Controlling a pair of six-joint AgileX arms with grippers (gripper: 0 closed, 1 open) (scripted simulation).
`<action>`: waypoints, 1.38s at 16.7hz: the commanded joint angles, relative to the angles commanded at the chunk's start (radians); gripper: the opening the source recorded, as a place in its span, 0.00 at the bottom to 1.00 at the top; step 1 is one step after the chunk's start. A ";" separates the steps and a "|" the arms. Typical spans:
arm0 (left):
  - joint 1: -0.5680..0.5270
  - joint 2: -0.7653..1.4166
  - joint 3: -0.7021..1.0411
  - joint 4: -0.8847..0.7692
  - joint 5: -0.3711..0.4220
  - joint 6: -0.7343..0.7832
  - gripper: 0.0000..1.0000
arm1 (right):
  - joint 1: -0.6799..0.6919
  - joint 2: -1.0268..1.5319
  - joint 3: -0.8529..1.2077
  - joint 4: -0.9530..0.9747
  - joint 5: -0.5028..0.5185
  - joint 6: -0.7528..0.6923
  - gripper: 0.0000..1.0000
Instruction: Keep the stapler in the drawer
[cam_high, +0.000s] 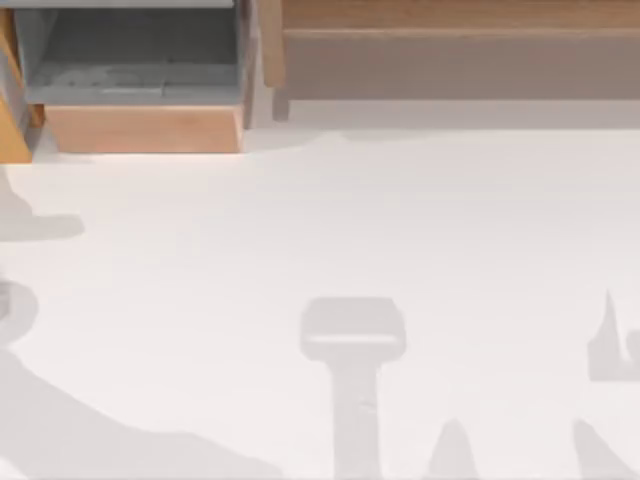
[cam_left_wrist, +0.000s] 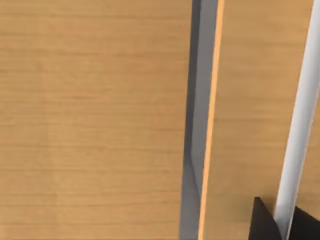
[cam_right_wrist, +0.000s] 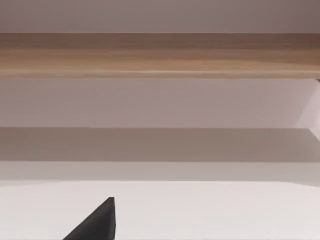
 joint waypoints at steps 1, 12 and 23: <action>-0.007 0.016 0.034 -0.016 -0.008 0.000 0.00 | 0.000 0.000 0.000 0.000 0.000 0.000 1.00; -0.055 0.102 0.242 -0.123 -0.058 -0.004 0.08 | 0.000 0.000 0.000 0.000 0.000 0.000 1.00; -0.055 0.102 0.242 -0.123 -0.058 -0.004 0.90 | 0.000 0.000 0.000 0.000 0.000 0.000 1.00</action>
